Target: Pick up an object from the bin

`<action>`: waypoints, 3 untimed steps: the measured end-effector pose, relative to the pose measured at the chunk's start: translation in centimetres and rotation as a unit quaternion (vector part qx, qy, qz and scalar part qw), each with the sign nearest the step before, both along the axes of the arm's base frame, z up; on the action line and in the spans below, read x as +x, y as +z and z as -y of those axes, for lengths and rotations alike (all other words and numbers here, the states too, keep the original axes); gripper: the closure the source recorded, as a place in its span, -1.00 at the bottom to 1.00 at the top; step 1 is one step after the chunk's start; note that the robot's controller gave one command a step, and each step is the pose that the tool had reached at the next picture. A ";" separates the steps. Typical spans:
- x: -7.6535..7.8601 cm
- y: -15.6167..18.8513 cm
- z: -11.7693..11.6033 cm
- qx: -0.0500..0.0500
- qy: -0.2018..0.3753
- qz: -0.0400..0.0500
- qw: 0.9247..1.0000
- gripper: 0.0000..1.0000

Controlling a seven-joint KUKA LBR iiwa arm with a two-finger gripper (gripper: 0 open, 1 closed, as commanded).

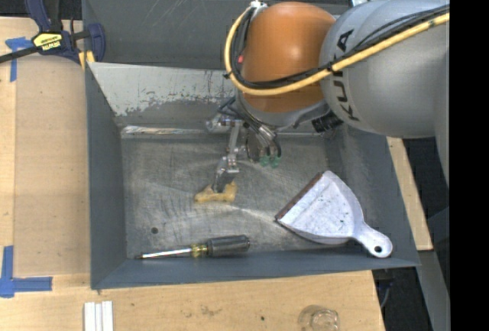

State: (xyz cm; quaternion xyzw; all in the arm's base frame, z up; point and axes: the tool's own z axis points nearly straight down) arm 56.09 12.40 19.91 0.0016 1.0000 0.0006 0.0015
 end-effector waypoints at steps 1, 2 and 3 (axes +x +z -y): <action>0.0 0.0 0.0 0.000 0.000 0.000 1.000 -1.00; -1.8 -3.8 4.6 0.000 0.019 0.002 1.000 -1.00; 1.4 -9.7 4.8 -0.001 0.227 0.005 0.974 1.00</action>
Offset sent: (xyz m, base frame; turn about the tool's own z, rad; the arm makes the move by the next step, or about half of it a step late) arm -0.0403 -0.1035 -0.0841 -0.0628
